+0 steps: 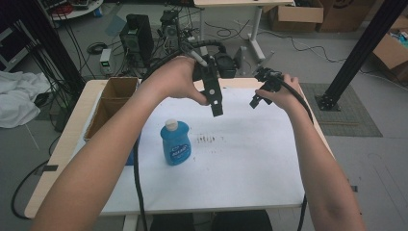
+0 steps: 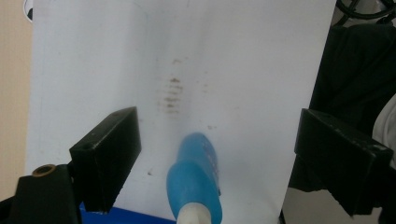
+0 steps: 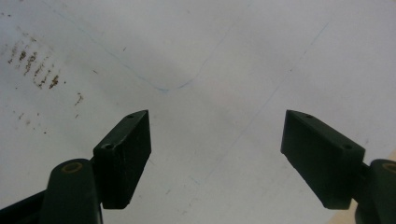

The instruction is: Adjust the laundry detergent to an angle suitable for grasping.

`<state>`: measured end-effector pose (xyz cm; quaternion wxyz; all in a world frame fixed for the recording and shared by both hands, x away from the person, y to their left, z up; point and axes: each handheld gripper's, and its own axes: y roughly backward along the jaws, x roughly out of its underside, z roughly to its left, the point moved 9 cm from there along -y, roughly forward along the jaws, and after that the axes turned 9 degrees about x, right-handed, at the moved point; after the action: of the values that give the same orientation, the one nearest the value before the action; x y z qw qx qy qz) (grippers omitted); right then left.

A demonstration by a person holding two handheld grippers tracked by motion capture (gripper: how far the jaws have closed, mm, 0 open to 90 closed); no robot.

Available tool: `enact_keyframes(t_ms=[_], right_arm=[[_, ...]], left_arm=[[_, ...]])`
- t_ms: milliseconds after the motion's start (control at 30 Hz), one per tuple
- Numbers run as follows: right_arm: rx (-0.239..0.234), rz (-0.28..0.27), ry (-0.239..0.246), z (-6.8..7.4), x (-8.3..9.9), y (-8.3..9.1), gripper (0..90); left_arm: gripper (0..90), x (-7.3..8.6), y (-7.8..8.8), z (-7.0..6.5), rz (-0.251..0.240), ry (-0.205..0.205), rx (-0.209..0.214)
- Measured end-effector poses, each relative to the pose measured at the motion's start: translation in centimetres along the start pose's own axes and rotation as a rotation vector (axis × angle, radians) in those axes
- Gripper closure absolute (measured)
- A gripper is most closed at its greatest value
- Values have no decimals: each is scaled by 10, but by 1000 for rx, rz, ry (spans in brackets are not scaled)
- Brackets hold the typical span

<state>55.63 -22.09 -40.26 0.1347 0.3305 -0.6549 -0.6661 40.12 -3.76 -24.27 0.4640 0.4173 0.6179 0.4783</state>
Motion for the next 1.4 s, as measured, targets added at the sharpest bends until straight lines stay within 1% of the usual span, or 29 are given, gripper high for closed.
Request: enact_keyframes(t_ms=[200, 333, 900, 1000, 1167, 1400], right_arm=[[3, -5, 4, 1, 1, 2, 244], [4, -7, -5, 0, 1, 5, 244], [15, -11, -3, -1, 2, 6, 245], [17, -9, -3, -1, 3, 6, 245], [18, -13, -2, 0, 1, 7, 246], [21, -17, 2, 1, 0, 7, 247]], left_arm=[[152, 0, 0, 0, -1, 3, -3], [152, 2, 1, -1, 1, 5, -3], [152, 7, 2, 0, 3, 20, -11], [152, 8, 2, 0, -5, 22, -12], [152, 9, 0, 2, 5, 28, -10], [152, 11, -1, 2, 5, 30, -2]])
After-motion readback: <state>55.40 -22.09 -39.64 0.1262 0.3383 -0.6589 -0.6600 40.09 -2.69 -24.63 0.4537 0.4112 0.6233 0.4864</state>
